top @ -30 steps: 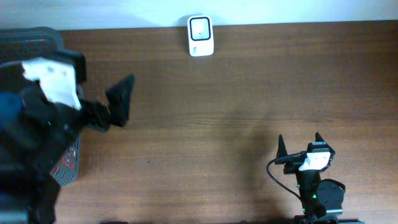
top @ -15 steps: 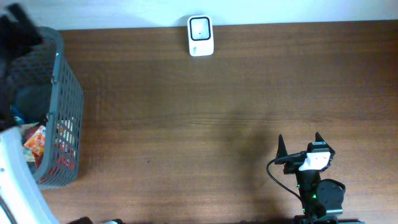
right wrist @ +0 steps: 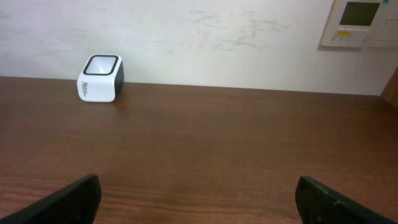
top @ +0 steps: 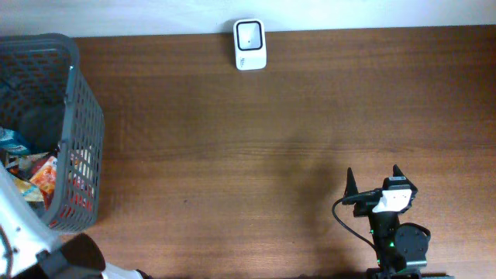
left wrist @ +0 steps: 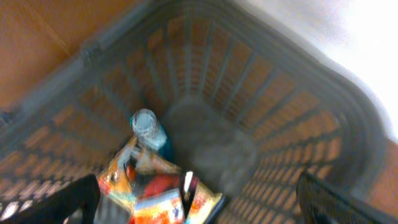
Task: Scan the item barcode
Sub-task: 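Reach the left gripper into the grey basket and grasp the orange tissue pack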
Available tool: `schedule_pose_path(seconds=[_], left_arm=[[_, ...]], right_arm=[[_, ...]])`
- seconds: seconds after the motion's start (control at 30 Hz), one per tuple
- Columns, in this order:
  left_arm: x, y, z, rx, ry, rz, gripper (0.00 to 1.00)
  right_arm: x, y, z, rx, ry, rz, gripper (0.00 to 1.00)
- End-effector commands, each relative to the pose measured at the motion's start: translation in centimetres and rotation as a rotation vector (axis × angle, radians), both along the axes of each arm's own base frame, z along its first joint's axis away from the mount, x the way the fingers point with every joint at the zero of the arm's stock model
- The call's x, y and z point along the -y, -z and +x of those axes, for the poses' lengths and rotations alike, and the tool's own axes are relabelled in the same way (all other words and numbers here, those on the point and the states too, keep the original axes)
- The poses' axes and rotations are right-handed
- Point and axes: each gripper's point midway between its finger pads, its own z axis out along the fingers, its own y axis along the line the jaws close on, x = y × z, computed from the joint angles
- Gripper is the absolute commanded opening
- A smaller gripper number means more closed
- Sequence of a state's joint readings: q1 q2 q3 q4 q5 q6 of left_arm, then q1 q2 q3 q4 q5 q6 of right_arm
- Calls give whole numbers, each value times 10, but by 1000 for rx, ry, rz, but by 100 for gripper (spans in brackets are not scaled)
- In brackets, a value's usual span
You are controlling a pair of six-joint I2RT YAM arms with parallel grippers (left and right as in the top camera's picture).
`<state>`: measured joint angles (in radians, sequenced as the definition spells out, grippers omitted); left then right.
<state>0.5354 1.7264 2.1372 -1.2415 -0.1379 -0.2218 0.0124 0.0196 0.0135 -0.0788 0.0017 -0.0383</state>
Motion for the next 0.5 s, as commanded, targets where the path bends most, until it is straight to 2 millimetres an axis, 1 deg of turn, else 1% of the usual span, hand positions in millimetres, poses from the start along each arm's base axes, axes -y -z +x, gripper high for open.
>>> schedule_pose_path(seconds=[0.0, 0.03, 0.1, 0.2, 0.3, 0.37, 0.47], left_arm=[[-6, 55, 1, -136, -72, -117, 99], [-6, 68, 1, -176, -73, -139, 99], [-6, 85, 1, -227, -74, -167, 99], [-1, 106, -17, -355, -90, -211, 99], [9, 131, -33, -496, -70, -277, 99], [10, 140, -35, -535, -58, -290, 99], [10, 167, -38, -579, -61, -305, 99]], right_arm=[[3, 4, 0, -8, 14, -8, 98], [3, 4, 0, -8, 14, -8, 98], [3, 4, 0, -8, 14, -8, 98], [3, 4, 0, -8, 14, -8, 98], [3, 4, 0, -8, 14, -8, 99], [3, 4, 0, -8, 14, -8, 98], [3, 4, 0, -8, 14, -8, 98]])
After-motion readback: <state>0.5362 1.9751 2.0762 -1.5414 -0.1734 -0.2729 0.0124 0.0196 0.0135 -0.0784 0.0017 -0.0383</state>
